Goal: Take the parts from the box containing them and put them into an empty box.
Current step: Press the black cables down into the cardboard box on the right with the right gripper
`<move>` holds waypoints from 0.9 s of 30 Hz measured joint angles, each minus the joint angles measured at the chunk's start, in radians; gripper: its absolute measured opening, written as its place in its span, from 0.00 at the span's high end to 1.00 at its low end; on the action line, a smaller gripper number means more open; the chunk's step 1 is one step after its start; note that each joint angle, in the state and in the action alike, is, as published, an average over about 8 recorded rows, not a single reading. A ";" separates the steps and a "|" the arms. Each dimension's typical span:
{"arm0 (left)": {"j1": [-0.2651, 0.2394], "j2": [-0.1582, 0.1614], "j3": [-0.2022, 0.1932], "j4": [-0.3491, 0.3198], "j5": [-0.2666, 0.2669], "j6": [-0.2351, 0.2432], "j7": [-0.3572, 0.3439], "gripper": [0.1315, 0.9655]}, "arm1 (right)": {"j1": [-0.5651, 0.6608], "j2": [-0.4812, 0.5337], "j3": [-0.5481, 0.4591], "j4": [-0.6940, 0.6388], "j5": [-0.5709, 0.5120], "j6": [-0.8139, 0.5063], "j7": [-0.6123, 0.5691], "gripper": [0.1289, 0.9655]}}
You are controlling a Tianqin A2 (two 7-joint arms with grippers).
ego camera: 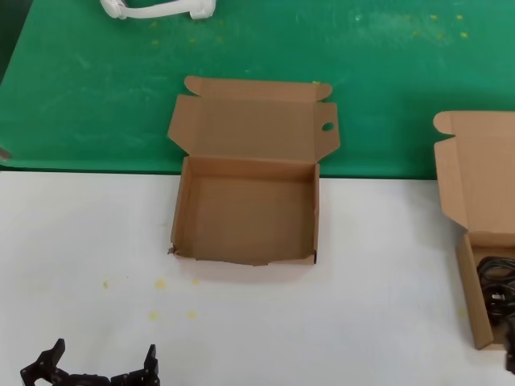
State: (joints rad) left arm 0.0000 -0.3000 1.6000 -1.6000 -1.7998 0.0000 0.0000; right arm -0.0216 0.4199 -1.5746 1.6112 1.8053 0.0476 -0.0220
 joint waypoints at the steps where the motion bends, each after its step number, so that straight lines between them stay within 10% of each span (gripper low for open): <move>1: 0.000 0.000 0.000 0.000 0.000 0.000 0.000 0.00 | -0.002 0.007 0.007 -0.003 0.006 -0.001 0.005 0.00; 27: 0.000 0.000 0.000 0.000 0.000 0.000 0.000 0.00 | 0.112 0.196 0.017 -0.160 -0.156 -0.179 -0.139 0.00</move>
State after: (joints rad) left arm 0.0000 -0.3000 1.6000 -1.6000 -1.7999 0.0000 -0.0001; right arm 0.0905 0.6154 -1.5579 1.4515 1.6489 -0.1310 -0.1608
